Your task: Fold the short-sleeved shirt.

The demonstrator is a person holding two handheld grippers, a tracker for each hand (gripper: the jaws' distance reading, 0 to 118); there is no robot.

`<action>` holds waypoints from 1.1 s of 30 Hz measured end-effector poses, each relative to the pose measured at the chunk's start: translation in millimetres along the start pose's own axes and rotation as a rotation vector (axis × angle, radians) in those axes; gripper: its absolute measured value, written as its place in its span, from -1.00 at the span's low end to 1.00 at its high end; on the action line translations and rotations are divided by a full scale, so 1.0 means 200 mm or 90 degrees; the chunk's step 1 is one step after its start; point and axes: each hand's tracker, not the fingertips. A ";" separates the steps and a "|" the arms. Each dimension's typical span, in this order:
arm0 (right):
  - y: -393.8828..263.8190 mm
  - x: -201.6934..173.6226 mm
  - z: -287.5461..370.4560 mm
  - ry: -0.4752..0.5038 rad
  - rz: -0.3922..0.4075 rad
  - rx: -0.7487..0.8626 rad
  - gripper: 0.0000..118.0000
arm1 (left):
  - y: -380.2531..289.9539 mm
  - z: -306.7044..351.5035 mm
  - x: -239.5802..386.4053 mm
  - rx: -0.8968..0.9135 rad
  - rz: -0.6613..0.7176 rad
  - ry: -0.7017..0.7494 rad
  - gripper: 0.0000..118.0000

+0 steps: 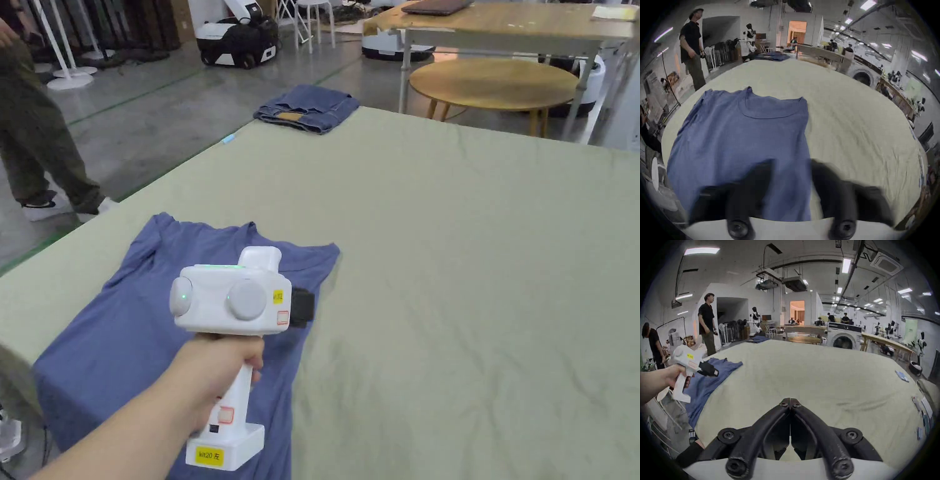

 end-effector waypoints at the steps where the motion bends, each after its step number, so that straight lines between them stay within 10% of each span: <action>1: 0.00 -0.02 -0.01 0.004 0.003 -0.005 -1.00 | 0.00 -0.02 0.02 0.001 -0.012 0.016 0.90; 7: -0.01 -0.11 0.01 0.037 0.024 -0.012 -1.00 | 0.02 -0.18 0.10 -0.086 -0.053 0.034 0.97; 11: -0.01 -0.09 0.07 0.041 0.037 -0.004 -1.00 | 0.00 -0.23 0.05 -0.071 -0.102 0.132 -0.47; 14: -0.03 -0.07 0.10 0.047 0.033 -0.013 -1.00 | -0.02 -0.21 -0.05 -0.061 -0.032 0.110 -0.93; 21: -0.09 -0.02 0.19 0.040 0.029 -0.024 -1.00 | 0.07 0.03 -0.05 0.032 0.025 0.029 -0.98; 33: -0.09 0.12 0.42 0.045 -0.033 0.027 -1.00 | 0.56 0.78 0.73 0.204 -0.181 -0.204 -0.99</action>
